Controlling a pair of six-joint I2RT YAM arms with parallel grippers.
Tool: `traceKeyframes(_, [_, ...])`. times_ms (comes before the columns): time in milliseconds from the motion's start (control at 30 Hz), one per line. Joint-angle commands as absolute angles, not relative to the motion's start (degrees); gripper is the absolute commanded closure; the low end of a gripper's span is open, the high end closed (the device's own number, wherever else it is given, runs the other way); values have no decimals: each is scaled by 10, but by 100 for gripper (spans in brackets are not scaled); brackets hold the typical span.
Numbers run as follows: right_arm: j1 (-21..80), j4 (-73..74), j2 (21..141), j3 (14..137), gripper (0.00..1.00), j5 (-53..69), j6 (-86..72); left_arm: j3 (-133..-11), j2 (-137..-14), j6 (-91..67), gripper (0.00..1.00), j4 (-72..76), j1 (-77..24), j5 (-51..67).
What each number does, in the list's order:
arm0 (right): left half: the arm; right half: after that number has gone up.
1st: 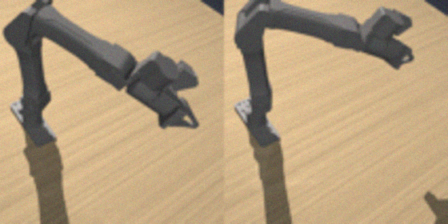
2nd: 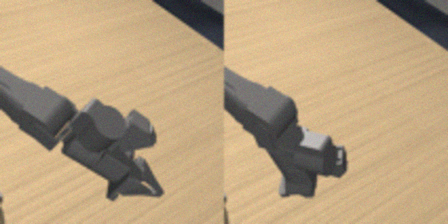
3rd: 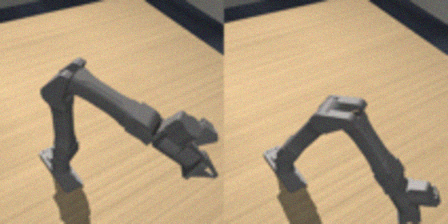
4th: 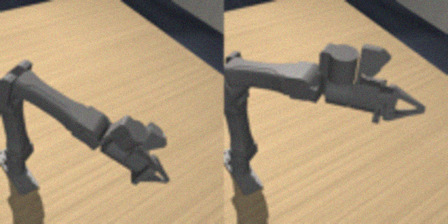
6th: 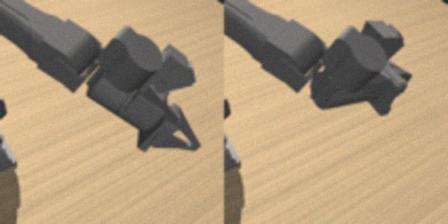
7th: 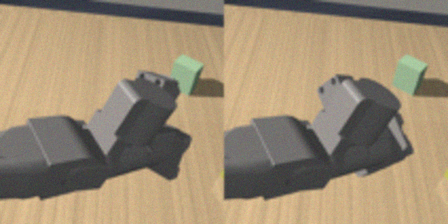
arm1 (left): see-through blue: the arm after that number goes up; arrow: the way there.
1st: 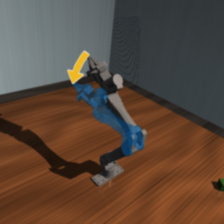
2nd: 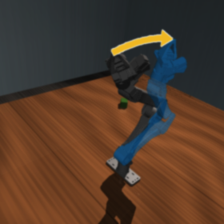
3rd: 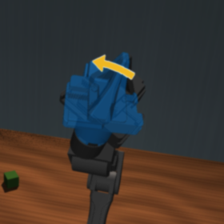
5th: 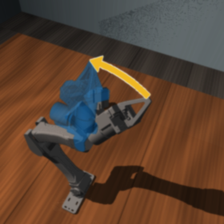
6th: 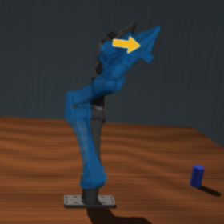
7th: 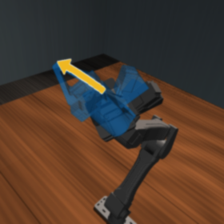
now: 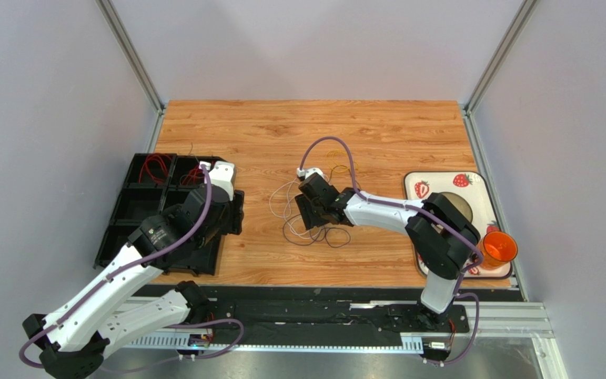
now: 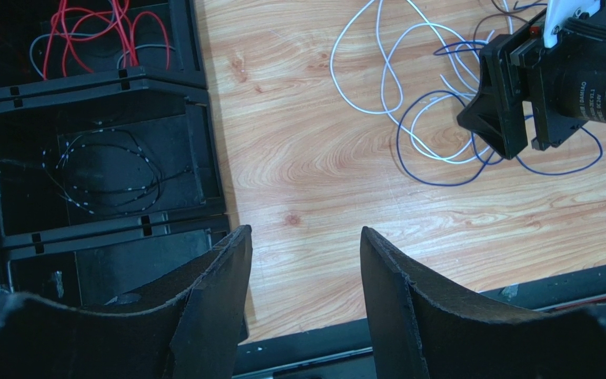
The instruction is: Untangle the cables
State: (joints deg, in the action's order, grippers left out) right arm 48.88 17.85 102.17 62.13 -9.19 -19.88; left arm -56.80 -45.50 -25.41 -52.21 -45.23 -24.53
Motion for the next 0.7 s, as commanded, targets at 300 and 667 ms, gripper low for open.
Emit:
traceKeyframes(300, [545, 230, 1044, 692, 46, -141, -258, -569, -451, -242, 39, -511, -450, -252])
traceKeyframes(667, [546, 242, 1091, 717, 60, -144, -262, -570, -444, -242, 40, -511, -450, -255])
